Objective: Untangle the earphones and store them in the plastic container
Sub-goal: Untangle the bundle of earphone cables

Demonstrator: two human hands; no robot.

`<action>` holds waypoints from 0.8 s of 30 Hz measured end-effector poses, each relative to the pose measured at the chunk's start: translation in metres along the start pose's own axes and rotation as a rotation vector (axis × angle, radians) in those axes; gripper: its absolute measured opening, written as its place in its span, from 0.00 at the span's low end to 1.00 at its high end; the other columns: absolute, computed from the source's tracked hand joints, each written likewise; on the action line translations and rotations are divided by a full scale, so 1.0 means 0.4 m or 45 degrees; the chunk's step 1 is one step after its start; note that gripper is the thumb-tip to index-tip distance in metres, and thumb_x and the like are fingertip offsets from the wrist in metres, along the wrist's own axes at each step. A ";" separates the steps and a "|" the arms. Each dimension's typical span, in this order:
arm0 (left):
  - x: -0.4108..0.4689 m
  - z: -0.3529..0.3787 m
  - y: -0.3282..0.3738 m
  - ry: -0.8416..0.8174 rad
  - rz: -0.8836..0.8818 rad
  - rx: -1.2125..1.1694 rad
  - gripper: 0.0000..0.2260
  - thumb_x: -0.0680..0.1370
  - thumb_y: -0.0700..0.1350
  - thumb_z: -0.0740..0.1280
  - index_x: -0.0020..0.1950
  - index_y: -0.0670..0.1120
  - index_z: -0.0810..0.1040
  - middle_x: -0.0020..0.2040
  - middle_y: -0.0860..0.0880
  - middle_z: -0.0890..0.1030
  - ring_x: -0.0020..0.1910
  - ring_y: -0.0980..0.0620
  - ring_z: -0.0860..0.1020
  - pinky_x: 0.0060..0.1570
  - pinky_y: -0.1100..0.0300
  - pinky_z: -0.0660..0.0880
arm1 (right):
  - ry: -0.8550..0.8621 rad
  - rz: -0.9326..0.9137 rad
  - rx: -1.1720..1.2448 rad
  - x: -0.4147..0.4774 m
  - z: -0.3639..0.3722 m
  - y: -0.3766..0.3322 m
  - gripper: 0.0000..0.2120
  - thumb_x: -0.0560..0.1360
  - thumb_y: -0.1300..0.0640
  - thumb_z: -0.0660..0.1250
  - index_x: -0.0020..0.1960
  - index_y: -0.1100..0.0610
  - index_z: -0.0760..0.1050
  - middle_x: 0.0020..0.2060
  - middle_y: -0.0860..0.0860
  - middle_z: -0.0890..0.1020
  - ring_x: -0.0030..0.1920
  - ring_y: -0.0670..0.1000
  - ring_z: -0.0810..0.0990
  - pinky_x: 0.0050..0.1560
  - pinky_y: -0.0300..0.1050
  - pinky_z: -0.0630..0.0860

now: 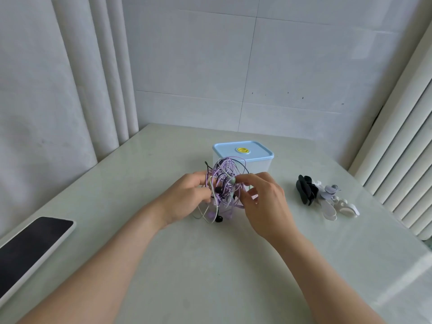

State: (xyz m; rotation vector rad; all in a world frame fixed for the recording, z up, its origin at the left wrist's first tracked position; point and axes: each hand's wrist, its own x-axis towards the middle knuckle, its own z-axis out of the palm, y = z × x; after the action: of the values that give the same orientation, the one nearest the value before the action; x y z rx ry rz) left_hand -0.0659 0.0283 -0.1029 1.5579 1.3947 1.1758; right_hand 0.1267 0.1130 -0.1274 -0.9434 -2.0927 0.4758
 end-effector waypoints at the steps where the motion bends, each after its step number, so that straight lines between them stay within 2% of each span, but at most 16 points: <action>1: -0.002 0.000 0.002 0.009 0.013 0.019 0.12 0.76 0.32 0.65 0.51 0.43 0.86 0.60 0.50 0.84 0.57 0.49 0.82 0.53 0.64 0.77 | -0.005 0.003 0.003 -0.002 -0.001 0.001 0.14 0.81 0.60 0.69 0.60 0.42 0.82 0.53 0.44 0.77 0.45 0.40 0.81 0.49 0.38 0.77; 3: 0.005 -0.008 -0.012 0.047 0.099 0.110 0.12 0.78 0.34 0.69 0.51 0.49 0.87 0.63 0.56 0.81 0.65 0.57 0.78 0.62 0.63 0.73 | -0.006 0.017 -0.004 -0.006 -0.004 0.000 0.13 0.83 0.60 0.66 0.61 0.44 0.81 0.53 0.46 0.76 0.46 0.38 0.80 0.48 0.32 0.73; 5: 0.021 -0.017 -0.045 0.167 0.176 0.323 0.07 0.79 0.46 0.70 0.54 0.54 0.87 0.68 0.53 0.79 0.72 0.54 0.74 0.73 0.56 0.67 | 0.007 0.047 -0.006 -0.007 -0.005 0.000 0.10 0.84 0.58 0.65 0.62 0.48 0.80 0.53 0.48 0.77 0.46 0.37 0.78 0.46 0.24 0.69; 6: 0.031 -0.025 -0.061 0.257 0.167 0.474 0.08 0.80 0.50 0.68 0.56 0.56 0.86 0.72 0.51 0.76 0.76 0.51 0.70 0.77 0.50 0.64 | 0.016 0.065 -0.001 -0.004 -0.004 0.000 0.09 0.85 0.58 0.64 0.61 0.49 0.80 0.53 0.49 0.77 0.46 0.37 0.78 0.45 0.23 0.68; 7: 0.035 -0.028 -0.070 0.348 0.128 0.611 0.08 0.80 0.52 0.68 0.57 0.56 0.86 0.75 0.50 0.74 0.78 0.49 0.68 0.78 0.46 0.63 | 0.020 0.083 0.003 -0.003 -0.004 0.002 0.09 0.85 0.58 0.64 0.61 0.51 0.80 0.53 0.50 0.77 0.46 0.37 0.77 0.45 0.22 0.68; 9: 0.037 -0.028 -0.074 0.496 0.150 0.725 0.05 0.81 0.48 0.72 0.56 0.52 0.86 0.69 0.52 0.75 0.72 0.48 0.72 0.74 0.47 0.67 | 0.033 0.108 0.002 0.000 -0.003 0.006 0.09 0.85 0.59 0.63 0.60 0.52 0.80 0.53 0.50 0.78 0.46 0.40 0.78 0.46 0.24 0.69; 11: 0.030 -0.022 -0.062 0.538 0.262 0.689 0.03 0.81 0.47 0.73 0.53 0.50 0.85 0.58 0.52 0.76 0.60 0.52 0.77 0.65 0.56 0.71 | 0.048 0.130 0.018 0.003 -0.001 0.011 0.10 0.84 0.62 0.61 0.59 0.51 0.79 0.53 0.50 0.78 0.46 0.44 0.79 0.46 0.25 0.68; 13: 0.026 -0.024 -0.049 0.526 0.298 0.611 0.02 0.81 0.47 0.72 0.51 0.52 0.84 0.51 0.53 0.77 0.49 0.59 0.79 0.54 0.64 0.72 | 0.065 0.154 0.057 0.009 0.001 0.013 0.12 0.83 0.63 0.60 0.55 0.49 0.78 0.52 0.50 0.80 0.47 0.48 0.79 0.45 0.27 0.68; 14: 0.025 -0.027 -0.045 0.516 0.287 0.581 0.03 0.82 0.48 0.71 0.50 0.54 0.84 0.49 0.52 0.78 0.45 0.60 0.79 0.50 0.65 0.72 | 0.075 0.172 0.089 0.011 0.003 0.016 0.11 0.83 0.62 0.59 0.53 0.48 0.77 0.50 0.51 0.81 0.48 0.50 0.80 0.45 0.31 0.69; 16: 0.020 -0.032 -0.037 0.468 0.224 0.501 0.07 0.85 0.48 0.66 0.49 0.55 0.82 0.45 0.52 0.81 0.38 0.59 0.81 0.42 0.64 0.72 | 0.099 0.222 0.174 0.013 0.003 0.017 0.09 0.83 0.57 0.58 0.52 0.50 0.77 0.47 0.51 0.83 0.48 0.54 0.81 0.47 0.44 0.75; 19: 0.015 -0.034 -0.041 0.438 0.152 0.421 0.13 0.87 0.42 0.61 0.52 0.54 0.83 0.38 0.56 0.82 0.32 0.57 0.80 0.39 0.64 0.72 | 0.127 0.319 0.333 0.013 -0.003 0.014 0.10 0.84 0.58 0.58 0.52 0.53 0.78 0.37 0.45 0.84 0.42 0.55 0.83 0.50 0.60 0.82; 22: 0.023 -0.037 -0.041 0.511 0.097 0.302 0.15 0.83 0.39 0.59 0.50 0.55 0.82 0.50 0.53 0.82 0.32 0.55 0.76 0.43 0.58 0.73 | 0.156 0.391 0.388 0.014 -0.006 0.016 0.11 0.86 0.56 0.58 0.51 0.53 0.78 0.37 0.42 0.84 0.41 0.54 0.84 0.51 0.63 0.83; 24: 0.018 -0.040 -0.030 0.560 0.110 0.343 0.15 0.76 0.39 0.61 0.48 0.55 0.83 0.56 0.52 0.78 0.33 0.56 0.73 0.44 0.60 0.72 | 0.192 0.408 0.409 0.015 -0.005 0.015 0.09 0.85 0.54 0.60 0.52 0.52 0.78 0.41 0.44 0.84 0.44 0.55 0.85 0.51 0.63 0.83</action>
State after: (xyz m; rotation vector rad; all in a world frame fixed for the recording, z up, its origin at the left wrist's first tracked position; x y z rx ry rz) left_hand -0.0848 0.0365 -0.1080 1.6147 1.8487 1.4977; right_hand 0.1285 0.1213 -0.1267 -1.0869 -1.6722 0.8500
